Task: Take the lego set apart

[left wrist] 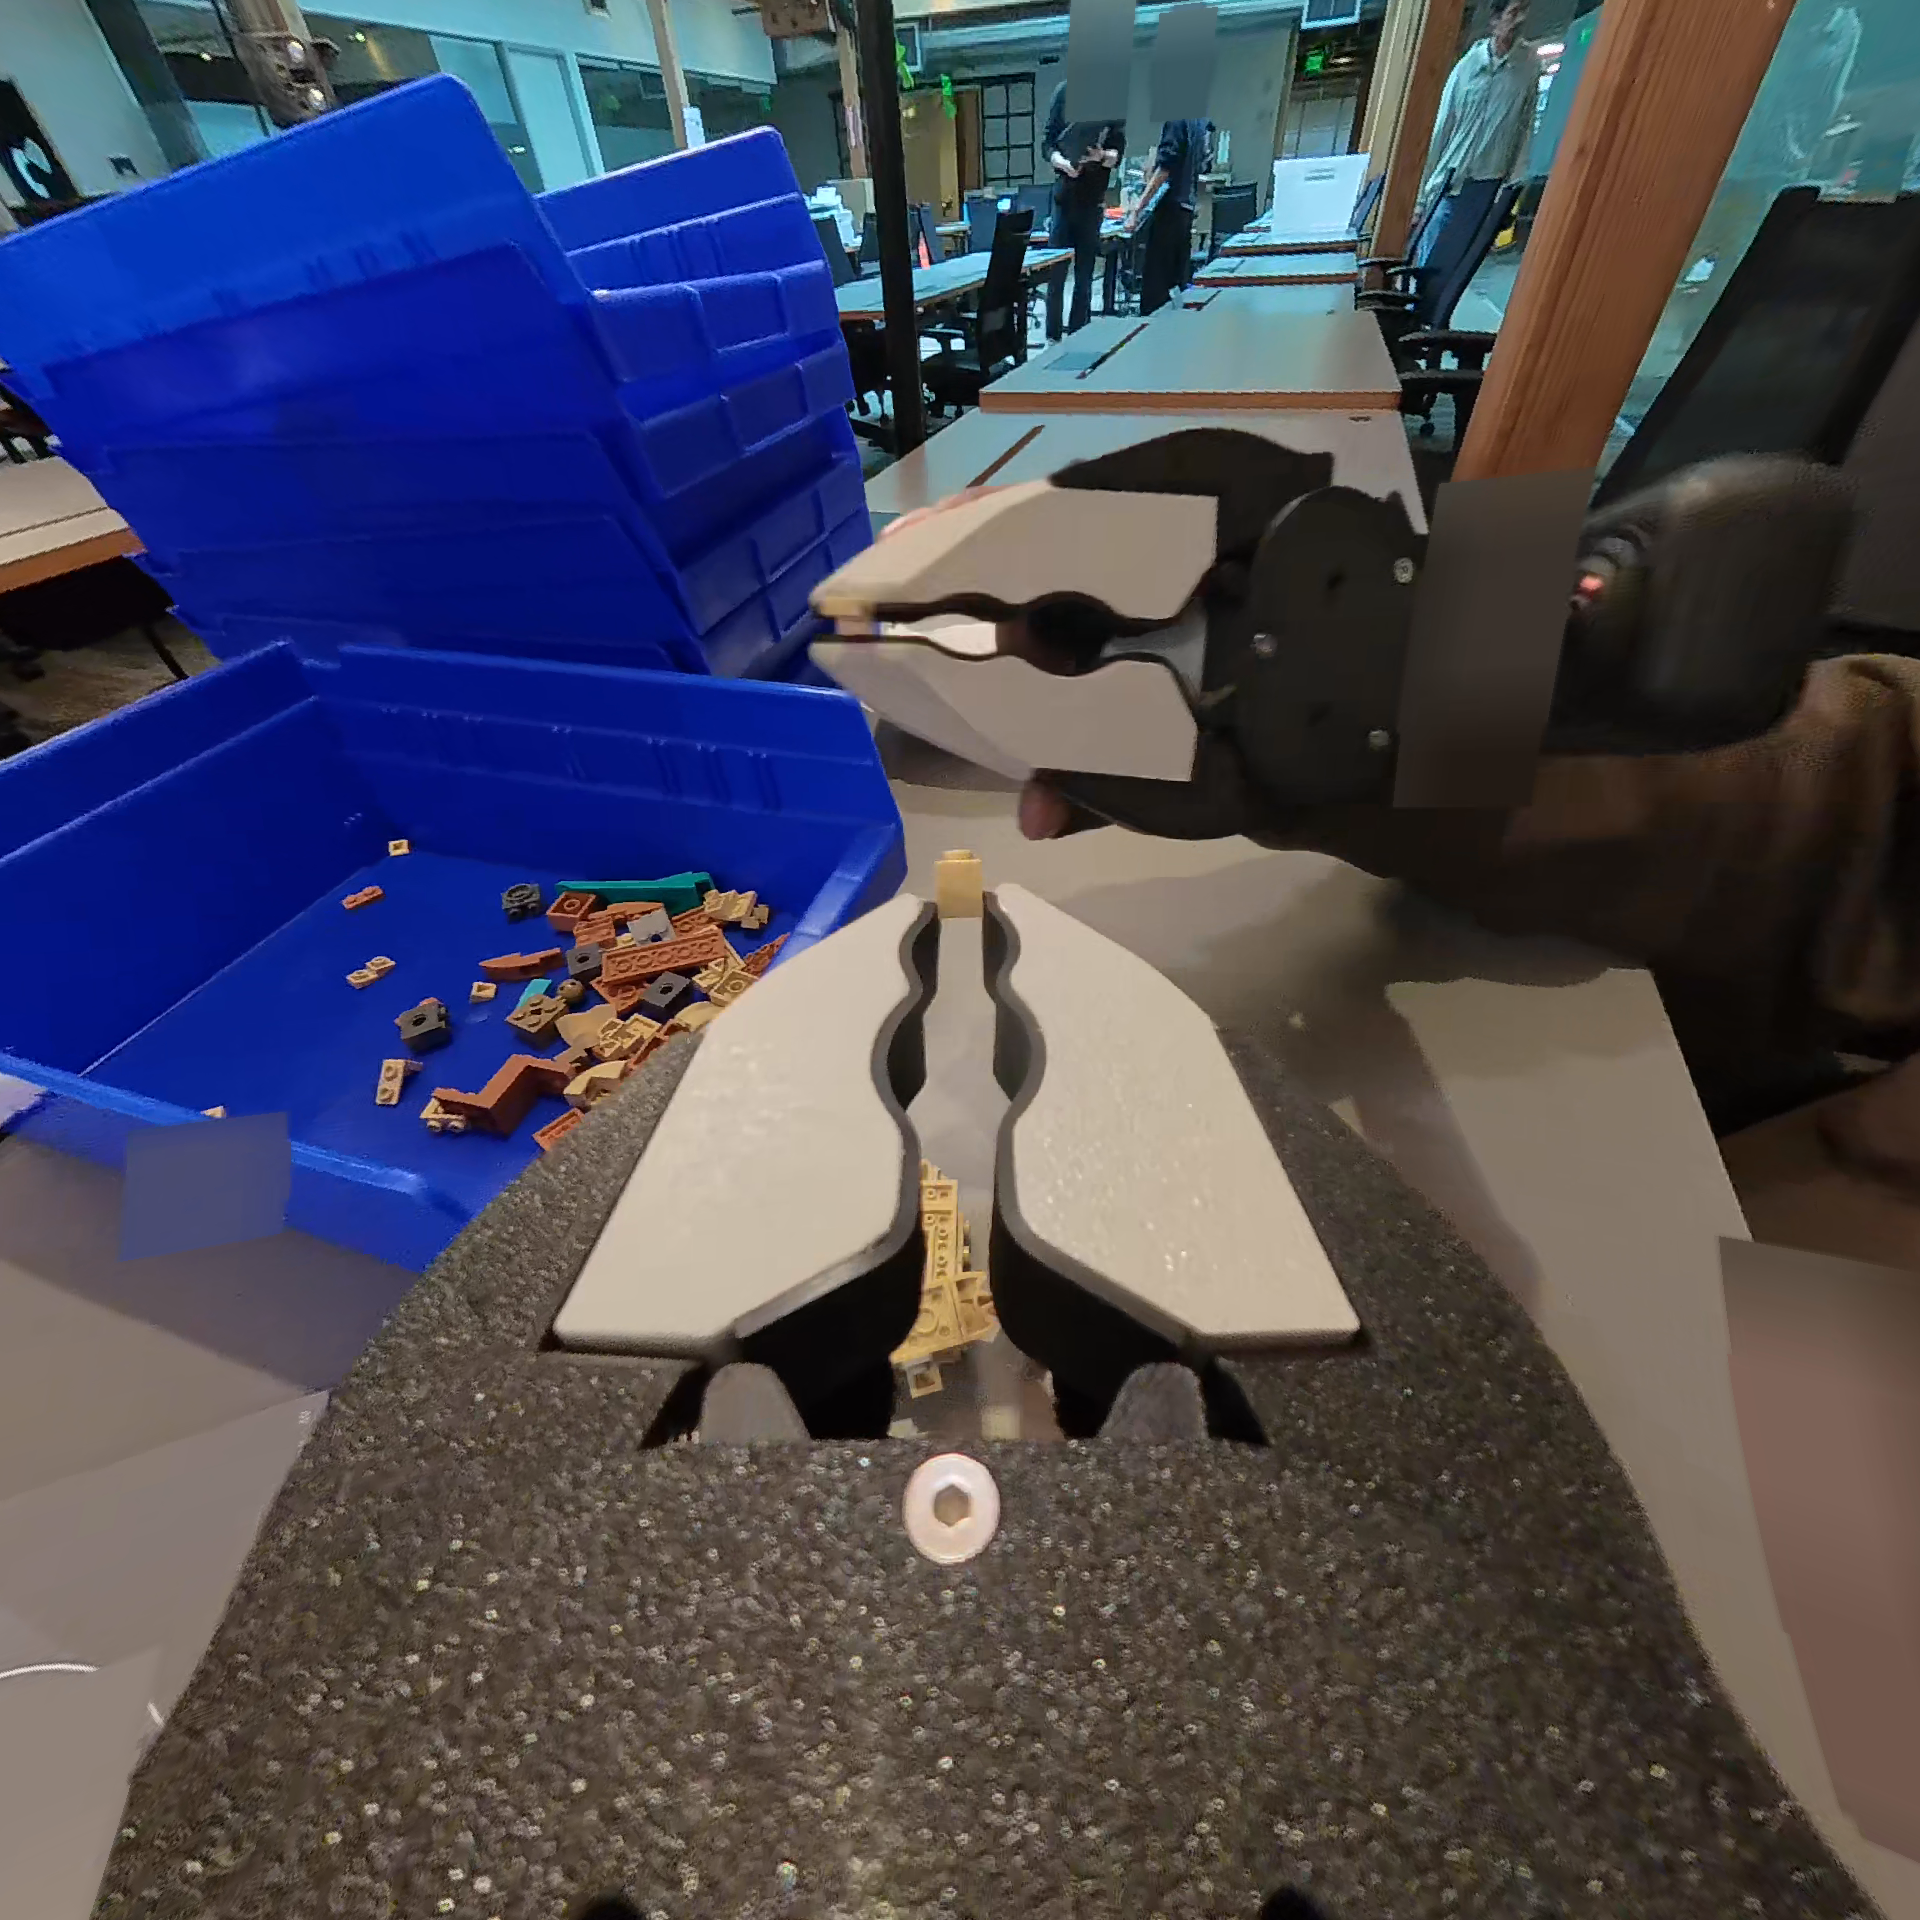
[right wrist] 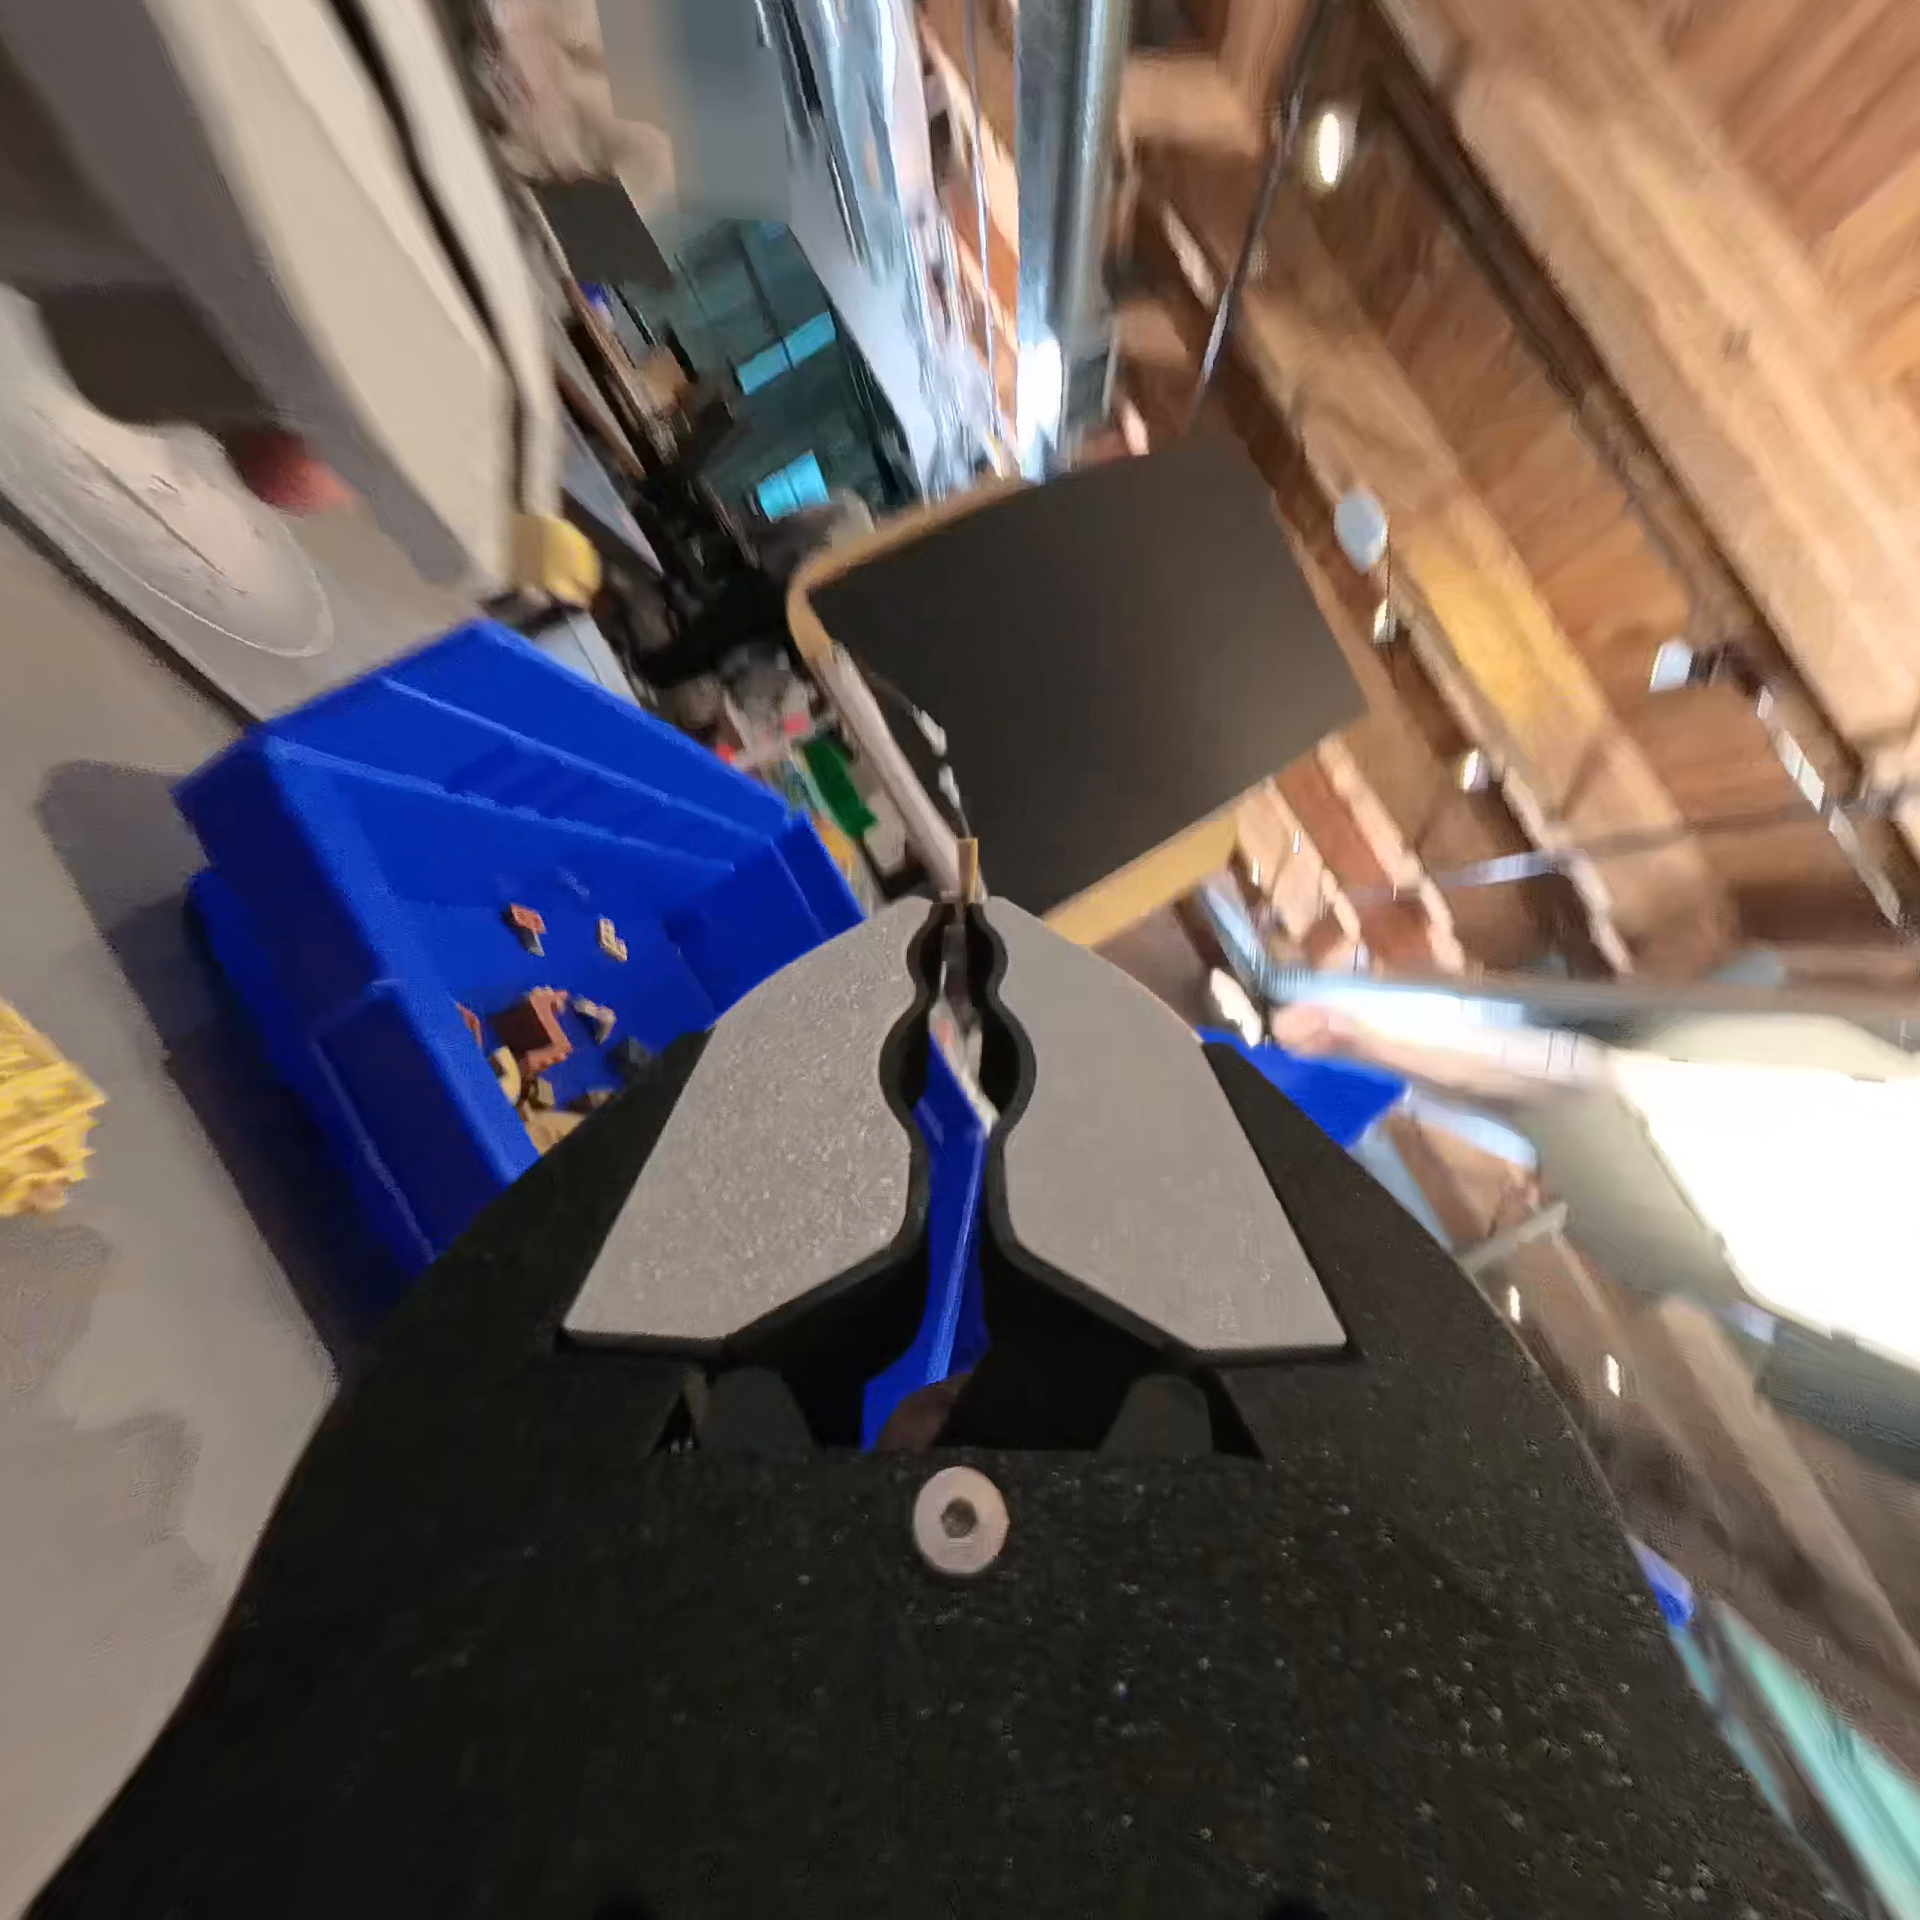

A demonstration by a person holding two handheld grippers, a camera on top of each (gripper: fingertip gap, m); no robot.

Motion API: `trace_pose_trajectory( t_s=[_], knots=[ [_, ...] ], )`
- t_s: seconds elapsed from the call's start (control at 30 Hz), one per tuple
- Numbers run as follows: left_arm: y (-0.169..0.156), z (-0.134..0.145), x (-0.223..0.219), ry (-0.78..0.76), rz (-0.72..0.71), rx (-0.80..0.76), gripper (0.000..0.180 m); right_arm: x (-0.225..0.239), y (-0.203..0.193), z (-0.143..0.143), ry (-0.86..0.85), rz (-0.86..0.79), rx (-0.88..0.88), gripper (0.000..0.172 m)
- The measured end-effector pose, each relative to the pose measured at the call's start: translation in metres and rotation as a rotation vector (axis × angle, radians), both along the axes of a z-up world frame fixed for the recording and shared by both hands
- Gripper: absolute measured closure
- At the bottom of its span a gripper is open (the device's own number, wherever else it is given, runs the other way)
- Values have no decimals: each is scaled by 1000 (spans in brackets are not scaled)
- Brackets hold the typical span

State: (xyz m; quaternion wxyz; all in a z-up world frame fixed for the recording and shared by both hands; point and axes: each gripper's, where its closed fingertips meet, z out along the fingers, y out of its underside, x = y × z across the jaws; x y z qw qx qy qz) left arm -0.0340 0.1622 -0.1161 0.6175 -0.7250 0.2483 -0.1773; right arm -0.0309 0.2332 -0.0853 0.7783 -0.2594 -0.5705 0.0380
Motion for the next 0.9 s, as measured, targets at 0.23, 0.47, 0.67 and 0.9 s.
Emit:
trace_pose_trajectory(
  t_s=[0.23, 0.47, 0.67, 0.9],
  knots=[
    [8, 0, -15, -9, 90, 23, 173, -17, 68, -52, -170, -269, -321, 147],
    [1, -1, -3, -14, -2, 4, 173, -9, -19, -28, -158, 191, 35, 148],
    [2, -13, -2, 138, 19, -3, 173, -10, -56, -29, -182, 237, 264, 149],
    [2, -29, 3, 270, 13, -41, 173, -17, -65, -49, -271, 189, 495, 154]
  ],
)
